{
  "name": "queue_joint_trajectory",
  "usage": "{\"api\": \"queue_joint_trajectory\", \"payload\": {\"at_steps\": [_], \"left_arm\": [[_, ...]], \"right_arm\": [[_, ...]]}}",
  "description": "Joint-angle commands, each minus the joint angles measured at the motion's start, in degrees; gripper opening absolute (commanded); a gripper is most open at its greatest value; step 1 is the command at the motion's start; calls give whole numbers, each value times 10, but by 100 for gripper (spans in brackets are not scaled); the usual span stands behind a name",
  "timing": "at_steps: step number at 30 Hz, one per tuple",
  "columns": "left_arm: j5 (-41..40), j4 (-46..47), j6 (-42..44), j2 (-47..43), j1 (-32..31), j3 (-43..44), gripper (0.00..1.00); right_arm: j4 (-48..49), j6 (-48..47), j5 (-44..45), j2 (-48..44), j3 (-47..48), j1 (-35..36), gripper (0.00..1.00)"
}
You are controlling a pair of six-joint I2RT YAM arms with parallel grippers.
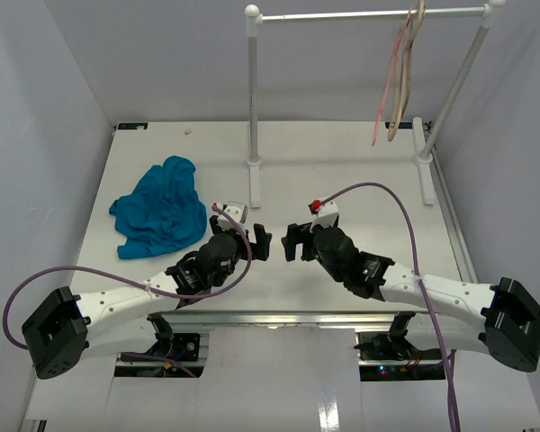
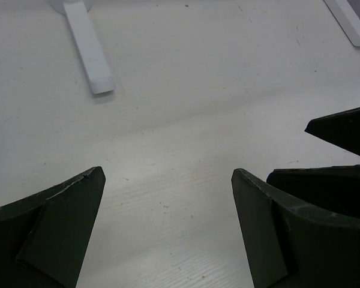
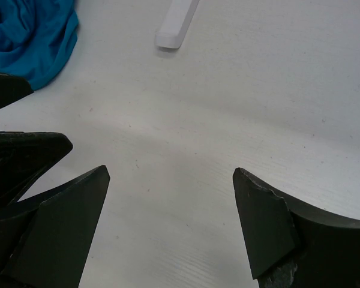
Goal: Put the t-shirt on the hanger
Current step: Move the T-shirt to the center of the board.
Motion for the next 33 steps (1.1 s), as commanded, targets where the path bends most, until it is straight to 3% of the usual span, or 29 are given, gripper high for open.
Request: {"api": "queue_joint_trajectory", "payload": {"at_steps": [1, 11, 13, 16, 20, 22, 26, 33], "left_arm": [[-10, 3, 3, -4, 2, 13, 98], [-58, -5, -7, -12, 2, 14, 98], [-101, -63, -44, 1, 33, 30, 97], [-68, -171, -126, 36, 130, 82, 93], [-95, -246, -154, 68, 210, 110, 92], [-77, -254, -165, 73, 253, 110, 91], [-16, -218, -162, 82, 314, 84, 74], [28, -196, -140, 188, 325, 107, 71]], "right_arm": [[1, 8, 10, 1, 31, -2, 90], [12, 11, 2, -2, 22, -2, 90], [16, 9, -1, -2, 23, -2, 90], [16, 7, -12, -3, 22, -2, 91], [40, -14, -43, -3, 11, -2, 94], [46, -14, -50, -1, 8, -2, 95], [30, -16, -42, 15, 18, -2, 95], [4, -9, -47, 22, 38, -2, 95]]}}
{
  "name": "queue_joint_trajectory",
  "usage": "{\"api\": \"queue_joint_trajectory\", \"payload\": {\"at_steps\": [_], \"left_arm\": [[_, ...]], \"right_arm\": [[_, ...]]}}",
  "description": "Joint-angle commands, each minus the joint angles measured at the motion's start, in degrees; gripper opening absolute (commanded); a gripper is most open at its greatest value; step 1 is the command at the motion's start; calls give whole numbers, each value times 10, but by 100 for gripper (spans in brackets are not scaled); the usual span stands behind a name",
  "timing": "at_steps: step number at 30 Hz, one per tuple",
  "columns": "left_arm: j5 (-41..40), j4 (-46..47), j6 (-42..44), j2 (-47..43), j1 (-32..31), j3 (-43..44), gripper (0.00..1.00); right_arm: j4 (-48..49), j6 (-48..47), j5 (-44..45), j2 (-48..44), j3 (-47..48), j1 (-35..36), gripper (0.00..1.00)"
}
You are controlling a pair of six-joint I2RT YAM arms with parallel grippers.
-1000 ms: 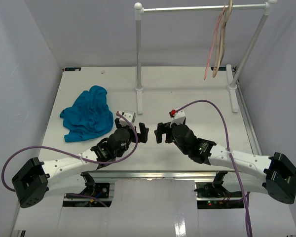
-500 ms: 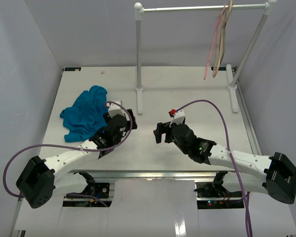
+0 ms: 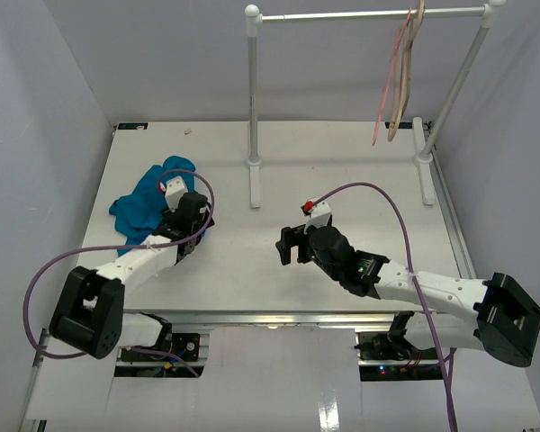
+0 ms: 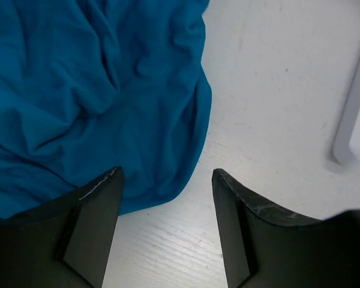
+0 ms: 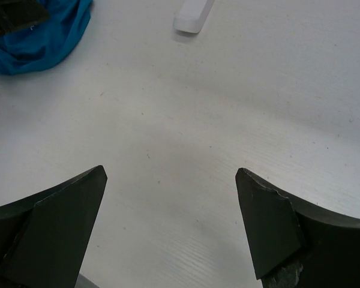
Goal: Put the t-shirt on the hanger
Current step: Move the T-shirt to the center of the board.
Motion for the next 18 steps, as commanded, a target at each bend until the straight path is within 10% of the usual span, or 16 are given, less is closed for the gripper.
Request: {"api": "queue_joint_trajectory", "payload": {"at_steps": [1, 8, 13, 18], "left_arm": [[46, 10, 16, 81, 1, 27, 71], [43, 9, 33, 184, 0, 65, 66], [73, -8, 36, 150, -9, 62, 7], [116, -49, 43, 5, -86, 62, 0]], "right_arm": [[-1, -3, -4, -6, 29, -2, 95], [-1, -6, 6, -14, 26, -2, 95], [-2, -6, 9, -11, 27, -2, 95], [-6, 3, 11, -10, 29, -1, 95]]}}
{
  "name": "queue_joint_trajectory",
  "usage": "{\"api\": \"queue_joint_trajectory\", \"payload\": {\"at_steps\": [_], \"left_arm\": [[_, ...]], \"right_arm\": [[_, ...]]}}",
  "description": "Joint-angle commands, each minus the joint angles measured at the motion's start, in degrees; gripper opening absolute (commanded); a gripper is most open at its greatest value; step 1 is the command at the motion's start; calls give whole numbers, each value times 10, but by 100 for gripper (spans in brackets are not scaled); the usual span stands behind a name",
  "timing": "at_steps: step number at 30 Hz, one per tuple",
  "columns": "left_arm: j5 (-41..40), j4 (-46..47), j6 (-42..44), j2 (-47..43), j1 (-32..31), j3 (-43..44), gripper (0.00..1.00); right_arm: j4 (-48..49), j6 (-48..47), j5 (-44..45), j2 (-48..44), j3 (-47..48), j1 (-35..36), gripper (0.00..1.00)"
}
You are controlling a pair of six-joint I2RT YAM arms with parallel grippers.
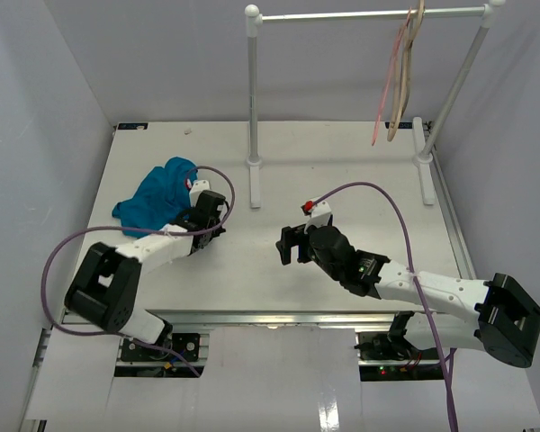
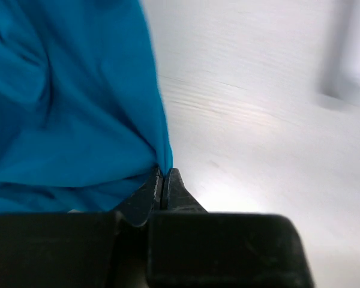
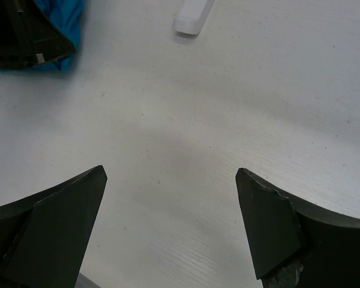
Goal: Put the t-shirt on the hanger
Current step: Move the T-shirt to the center of the board.
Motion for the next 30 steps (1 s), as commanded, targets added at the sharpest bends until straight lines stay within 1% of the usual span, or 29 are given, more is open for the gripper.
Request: {"api": "queue_joint_trajectory", "payload": {"at_steps": [1, 3, 4, 8, 11, 13, 16, 20, 21, 22, 24, 25, 26, 27, 28, 30], "left_arm": [[80, -38, 5, -160, -86, 14, 0], [138, -37, -3, -229, -121, 29, 0], [180, -35, -11, -250, -127, 35, 0], [287, -28, -13, -261, -133, 38, 0], [339, -20, -13, -272, -136, 26, 0], [338, -13, -13, -290, -136, 14, 0], [321, -15, -14, -319, -136, -11, 0], [257, -32, -51, -356, -136, -61, 0], [245, -30, -61, -362, -136, -73, 2], [239, -22, -68, -369, -136, -89, 9], [287, 19, -57, -368, -136, -118, 42], [305, 32, -47, -364, -136, -123, 51], [319, 43, -41, -357, -136, -123, 67], [335, 46, -34, -348, -136, -119, 75], [347, 46, -26, -337, -136, -113, 78], [340, 29, -16, -314, -136, -90, 81]], "right_arm": [[3, 5, 11, -11, 24, -1, 95], [8, 5, 6, -16, 19, -2, 95], [10, 5, 4, -21, 17, -2, 96], [19, 8, 18, -35, 5, -2, 97], [29, 11, 30, -52, -10, -2, 99], [39, 11, 29, -59, -16, -2, 100], [42, 11, 29, -62, -21, -2, 93], [42, 13, 33, -61, -23, -1, 87], [42, 15, 35, -59, -24, -2, 87], [43, 15, 34, -57, -23, -2, 86], [46, 15, 30, -51, -23, -2, 86], [48, 15, 24, -43, -23, -2, 86], [53, 11, 17, -38, -24, -1, 85], [59, 6, 7, -32, -24, -1, 84], [64, 1, -2, -26, -24, -2, 83], [75, -8, -22, -16, -25, -2, 79]]}}
